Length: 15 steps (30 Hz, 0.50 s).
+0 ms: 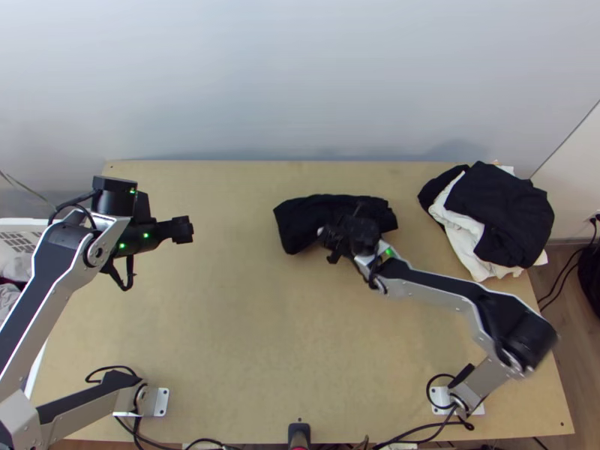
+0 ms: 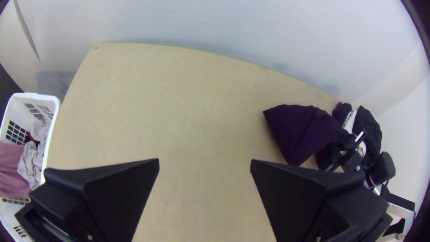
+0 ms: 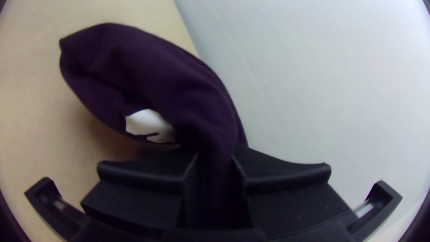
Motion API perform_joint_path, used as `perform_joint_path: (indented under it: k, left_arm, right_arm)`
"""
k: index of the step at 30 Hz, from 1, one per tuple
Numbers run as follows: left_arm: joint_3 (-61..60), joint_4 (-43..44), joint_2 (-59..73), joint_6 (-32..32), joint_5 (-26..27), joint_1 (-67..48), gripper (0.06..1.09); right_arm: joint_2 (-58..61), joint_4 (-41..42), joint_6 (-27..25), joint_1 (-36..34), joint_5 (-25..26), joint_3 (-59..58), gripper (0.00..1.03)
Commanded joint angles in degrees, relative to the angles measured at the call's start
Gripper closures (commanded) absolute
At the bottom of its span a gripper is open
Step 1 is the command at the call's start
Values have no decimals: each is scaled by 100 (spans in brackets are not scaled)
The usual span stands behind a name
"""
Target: Fold the t-shirt
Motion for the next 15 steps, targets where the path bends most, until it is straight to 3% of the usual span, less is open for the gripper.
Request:
perform_joint_path:
  k: [1,8,15]
  left_arm:
    - [120,-3,84,-30,-1,-168,10]
    - [225,-30,119,-135,-9,-388,10]
    - [172,-126,93,-170,-18,-414,10]
  right_arm:
    - [-1032,-1441,1027,-308,98,899,100]
    - [-1339,-4007,2671,-1108,-166,2384,100]
    - [-1665,-4956,3347,-2558,-702,3536,100]
